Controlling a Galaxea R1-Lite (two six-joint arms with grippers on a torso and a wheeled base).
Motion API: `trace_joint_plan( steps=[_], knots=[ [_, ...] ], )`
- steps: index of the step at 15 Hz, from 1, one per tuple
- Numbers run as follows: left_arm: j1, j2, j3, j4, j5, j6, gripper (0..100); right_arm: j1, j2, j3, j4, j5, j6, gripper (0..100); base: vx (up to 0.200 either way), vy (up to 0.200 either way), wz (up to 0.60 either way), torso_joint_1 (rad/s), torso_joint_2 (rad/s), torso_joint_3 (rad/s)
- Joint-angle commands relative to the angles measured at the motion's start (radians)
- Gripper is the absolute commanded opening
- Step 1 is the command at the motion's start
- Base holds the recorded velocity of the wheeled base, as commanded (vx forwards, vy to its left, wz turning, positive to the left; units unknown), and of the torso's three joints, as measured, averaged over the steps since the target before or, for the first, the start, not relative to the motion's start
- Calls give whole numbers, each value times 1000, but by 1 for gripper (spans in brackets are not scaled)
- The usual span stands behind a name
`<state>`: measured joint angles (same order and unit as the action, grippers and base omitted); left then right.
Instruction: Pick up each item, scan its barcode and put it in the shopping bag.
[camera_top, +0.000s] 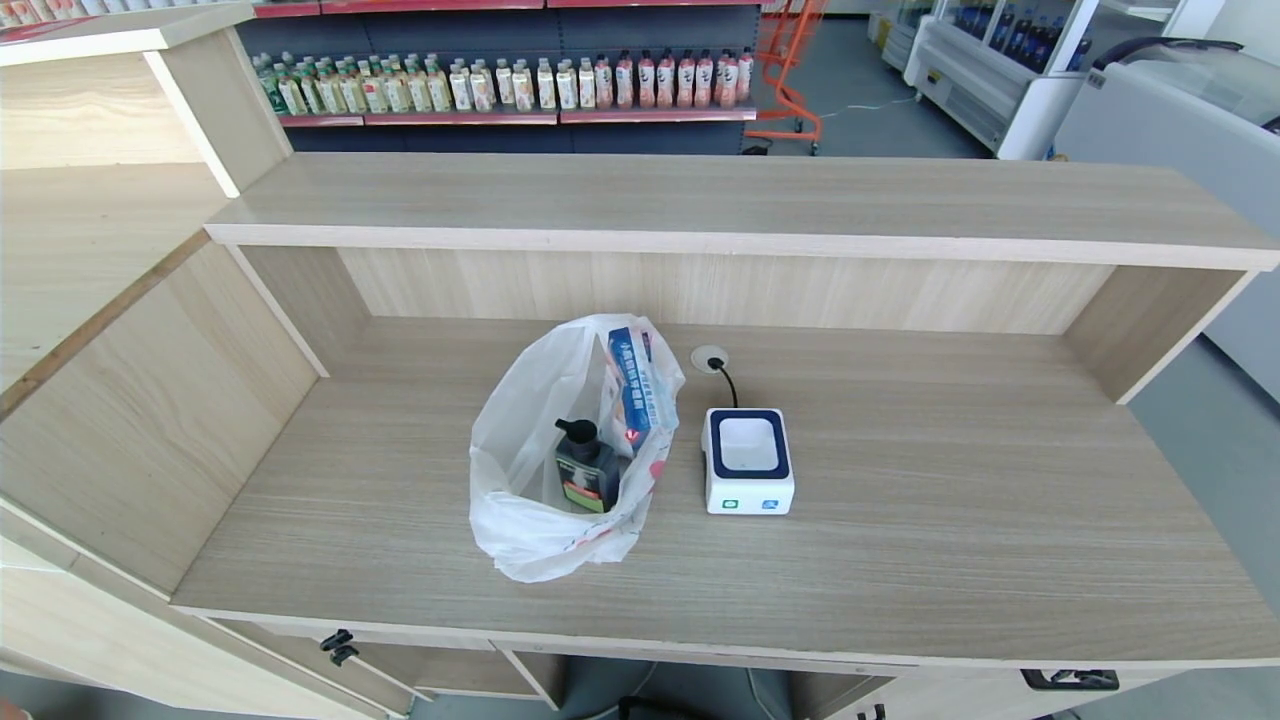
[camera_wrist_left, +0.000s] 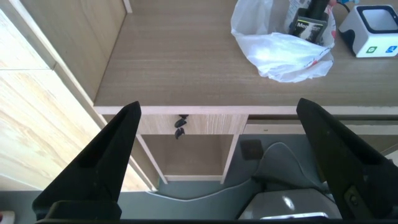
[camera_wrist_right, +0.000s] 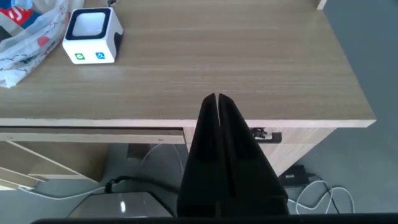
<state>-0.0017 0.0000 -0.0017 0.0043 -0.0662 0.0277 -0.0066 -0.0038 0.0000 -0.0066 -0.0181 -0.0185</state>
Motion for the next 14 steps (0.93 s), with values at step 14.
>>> trace_joint_plan(
  steps=[14],
  knots=[
    [0, 2, 0, 0, 0, 0, 100, 0, 4, 0, 0, 0, 0, 0, 29, -57, 0, 0, 0, 2]
  ],
)
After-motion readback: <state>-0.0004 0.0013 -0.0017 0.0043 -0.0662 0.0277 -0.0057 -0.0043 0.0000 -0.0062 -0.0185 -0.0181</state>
